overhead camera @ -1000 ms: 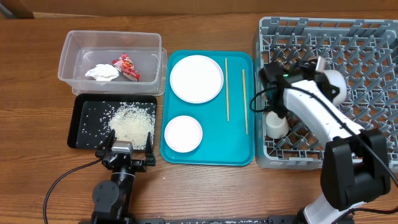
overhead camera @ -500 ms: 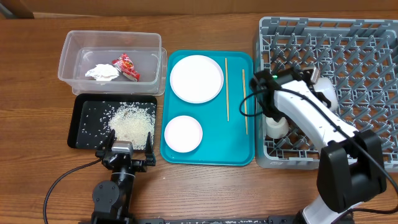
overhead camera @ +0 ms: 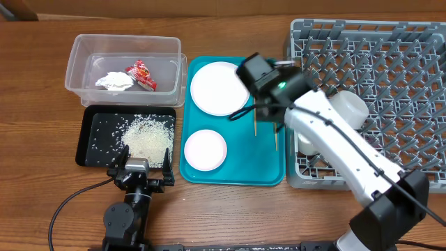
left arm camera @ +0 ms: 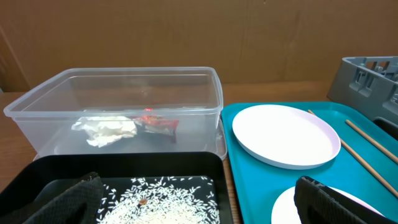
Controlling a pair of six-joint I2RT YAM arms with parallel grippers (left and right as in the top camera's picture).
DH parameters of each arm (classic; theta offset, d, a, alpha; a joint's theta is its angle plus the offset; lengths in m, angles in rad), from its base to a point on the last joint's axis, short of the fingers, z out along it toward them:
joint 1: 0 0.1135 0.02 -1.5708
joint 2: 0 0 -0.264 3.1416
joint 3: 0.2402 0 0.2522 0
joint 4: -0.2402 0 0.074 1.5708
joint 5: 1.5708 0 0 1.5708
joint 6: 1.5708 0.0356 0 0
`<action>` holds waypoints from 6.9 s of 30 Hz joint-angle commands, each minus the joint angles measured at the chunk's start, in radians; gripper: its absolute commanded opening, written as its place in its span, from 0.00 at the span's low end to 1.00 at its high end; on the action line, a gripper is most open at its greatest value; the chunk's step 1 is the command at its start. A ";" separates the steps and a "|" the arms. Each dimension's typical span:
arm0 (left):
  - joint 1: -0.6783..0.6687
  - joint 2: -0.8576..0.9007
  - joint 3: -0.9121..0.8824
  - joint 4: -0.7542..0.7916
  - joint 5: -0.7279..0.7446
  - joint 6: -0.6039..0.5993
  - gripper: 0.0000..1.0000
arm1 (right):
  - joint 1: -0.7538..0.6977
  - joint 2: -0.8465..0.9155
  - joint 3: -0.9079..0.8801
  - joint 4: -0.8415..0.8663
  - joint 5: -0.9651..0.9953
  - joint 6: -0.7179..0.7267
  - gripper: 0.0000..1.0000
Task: Sort waste into correct bins and load items into the dishwasher
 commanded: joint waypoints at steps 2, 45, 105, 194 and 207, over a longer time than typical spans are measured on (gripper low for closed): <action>0.004 -0.010 -0.003 0.002 0.005 0.008 1.00 | 0.080 -0.025 -0.014 0.093 -0.443 -0.130 0.54; 0.004 -0.010 -0.003 0.002 0.005 0.009 1.00 | 0.017 -0.499 -0.446 0.293 0.573 0.188 0.04; 0.004 -0.010 -0.003 0.002 0.005 0.009 1.00 | -0.514 -0.170 -0.296 0.241 0.540 -0.075 0.61; 0.004 -0.010 -0.003 0.002 0.005 0.008 1.00 | -0.616 -0.102 -0.114 0.494 0.837 -0.331 0.04; 0.004 -0.010 -0.003 0.002 0.005 0.008 1.00 | -0.571 0.101 -0.114 0.658 0.785 -0.455 0.05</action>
